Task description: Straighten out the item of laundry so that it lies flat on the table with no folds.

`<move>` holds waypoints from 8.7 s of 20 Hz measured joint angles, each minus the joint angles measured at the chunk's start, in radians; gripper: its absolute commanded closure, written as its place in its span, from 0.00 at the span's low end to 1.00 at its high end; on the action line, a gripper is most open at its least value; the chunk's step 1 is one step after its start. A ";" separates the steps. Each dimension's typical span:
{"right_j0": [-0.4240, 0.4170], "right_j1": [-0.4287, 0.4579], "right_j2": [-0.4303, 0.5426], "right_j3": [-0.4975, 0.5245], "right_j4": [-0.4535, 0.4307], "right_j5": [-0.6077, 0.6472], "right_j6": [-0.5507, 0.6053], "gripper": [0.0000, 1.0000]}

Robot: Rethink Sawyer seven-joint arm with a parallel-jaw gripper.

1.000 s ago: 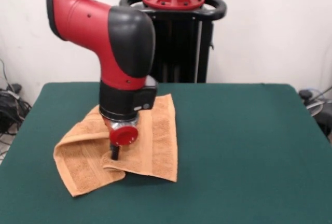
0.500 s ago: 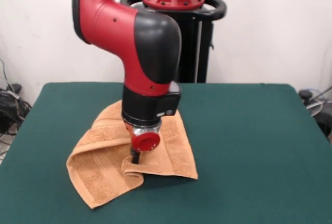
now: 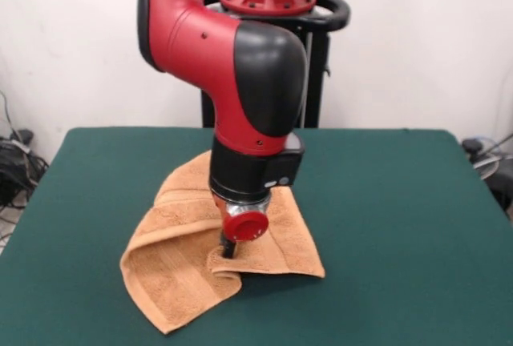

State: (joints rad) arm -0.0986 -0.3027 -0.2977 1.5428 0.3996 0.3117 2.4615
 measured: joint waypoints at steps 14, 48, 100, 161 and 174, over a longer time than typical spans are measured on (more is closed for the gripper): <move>0.073 -0.006 -0.064 0.000 0.084 0.052 0.000 0.00; -0.061 -0.237 -0.051 0.278 0.079 0.049 0.000 0.00; -0.003 -0.068 -0.017 0.301 0.075 -0.202 0.000 1.00; 0.044 -0.120 -0.025 0.156 0.082 -0.006 0.000 0.00; 0.063 -0.079 -0.013 0.164 0.082 -0.039 0.000 0.00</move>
State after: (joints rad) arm -0.0360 -0.3817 -0.3102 1.7066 0.4819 0.2722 2.4615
